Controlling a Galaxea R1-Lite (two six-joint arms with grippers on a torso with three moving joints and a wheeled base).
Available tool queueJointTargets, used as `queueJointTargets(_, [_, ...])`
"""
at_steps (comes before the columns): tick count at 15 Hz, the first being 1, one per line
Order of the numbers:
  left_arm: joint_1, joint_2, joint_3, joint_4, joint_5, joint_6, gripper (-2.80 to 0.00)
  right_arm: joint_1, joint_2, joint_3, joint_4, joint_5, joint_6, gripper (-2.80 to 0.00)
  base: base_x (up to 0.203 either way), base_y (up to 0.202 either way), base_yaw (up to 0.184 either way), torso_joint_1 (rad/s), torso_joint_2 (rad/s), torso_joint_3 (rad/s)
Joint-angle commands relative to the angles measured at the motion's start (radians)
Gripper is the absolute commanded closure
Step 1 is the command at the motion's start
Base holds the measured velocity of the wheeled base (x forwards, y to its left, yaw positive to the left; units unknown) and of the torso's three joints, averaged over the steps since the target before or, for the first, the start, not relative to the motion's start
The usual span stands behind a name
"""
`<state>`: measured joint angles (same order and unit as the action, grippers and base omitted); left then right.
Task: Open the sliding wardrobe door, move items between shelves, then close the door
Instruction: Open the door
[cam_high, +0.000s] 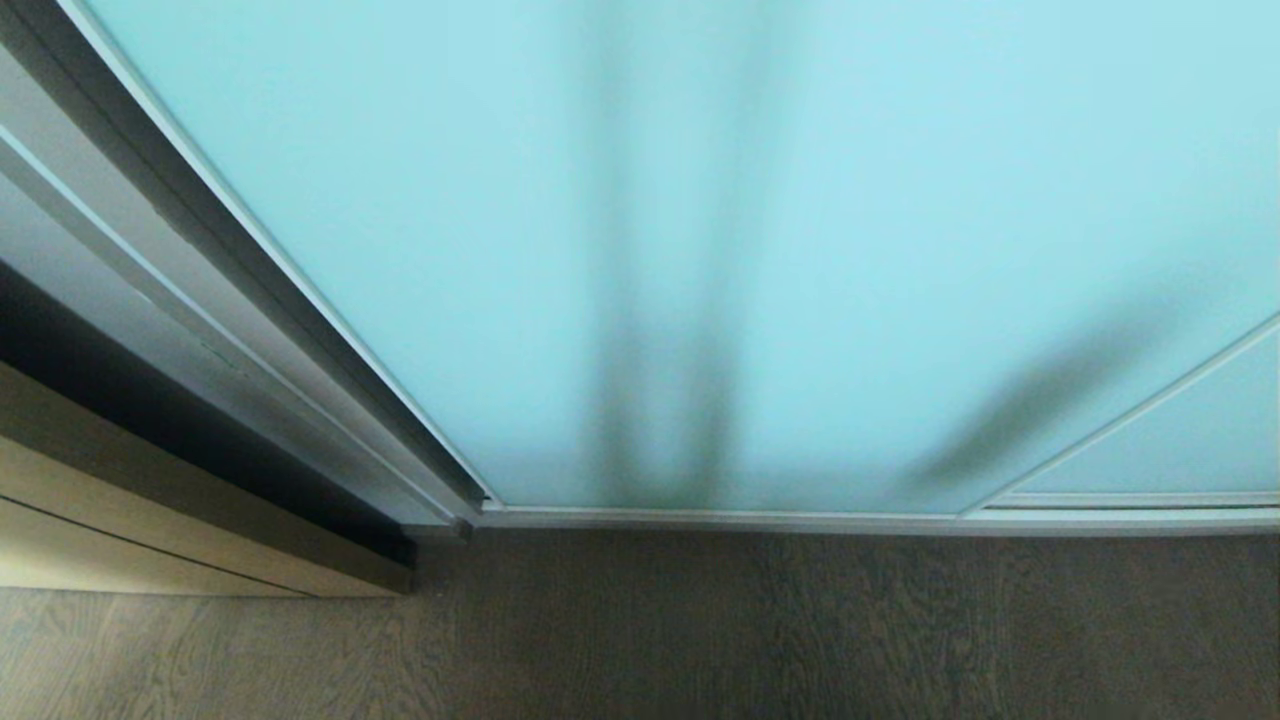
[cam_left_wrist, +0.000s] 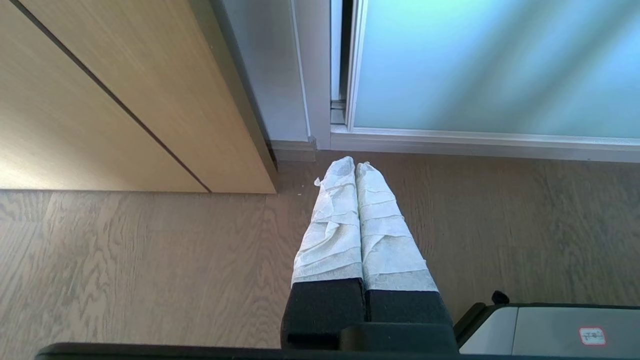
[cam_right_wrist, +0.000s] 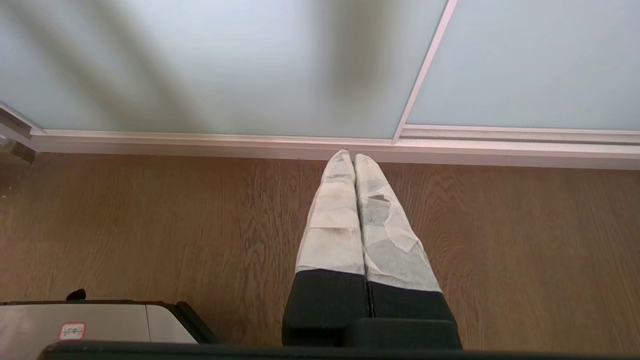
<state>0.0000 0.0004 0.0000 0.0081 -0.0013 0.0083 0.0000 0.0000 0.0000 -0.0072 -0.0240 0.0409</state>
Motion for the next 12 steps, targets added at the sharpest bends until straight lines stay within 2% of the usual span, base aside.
queueJointTargets(1, [0.0, 0.0, 0.0, 0.0, -0.002, 0.005, 0.0, 0.0, 0.0, 0.001, 0.0, -0.001, 0.001, 0.0, 0.0, 0.0, 0.0, 0.0, 0.0, 0.0])
queueJointTargets(5, [0.0, 0.012, -0.041, 0.019, 0.001, 0.01, 0.0, 0.0, 0.0, 0.0, 0.0, -0.001, 0.001, 0.0, 0.0, 0.0, 0.0, 0.0, 0.0, 0.0])
queueJointTargets(8, [0.0, 0.131, -0.245, 0.063, -0.008, 0.011, 0.0, 0.0, 0.0, 0.001, 0.0, -0.001, 0.001, 0.0, 0.0, 0.0, 0.0, 0.0, 0.0, 0.0])
queueJointTargets(12, [0.0, 0.428, -0.623, 0.141, -0.004, 0.012, 0.0, 0.0, 0.0, 0.0, 0.0, -0.001, 0.001, 0.0, 0.0, 0.0, 0.0, 0.0, 0.0, 0.0])
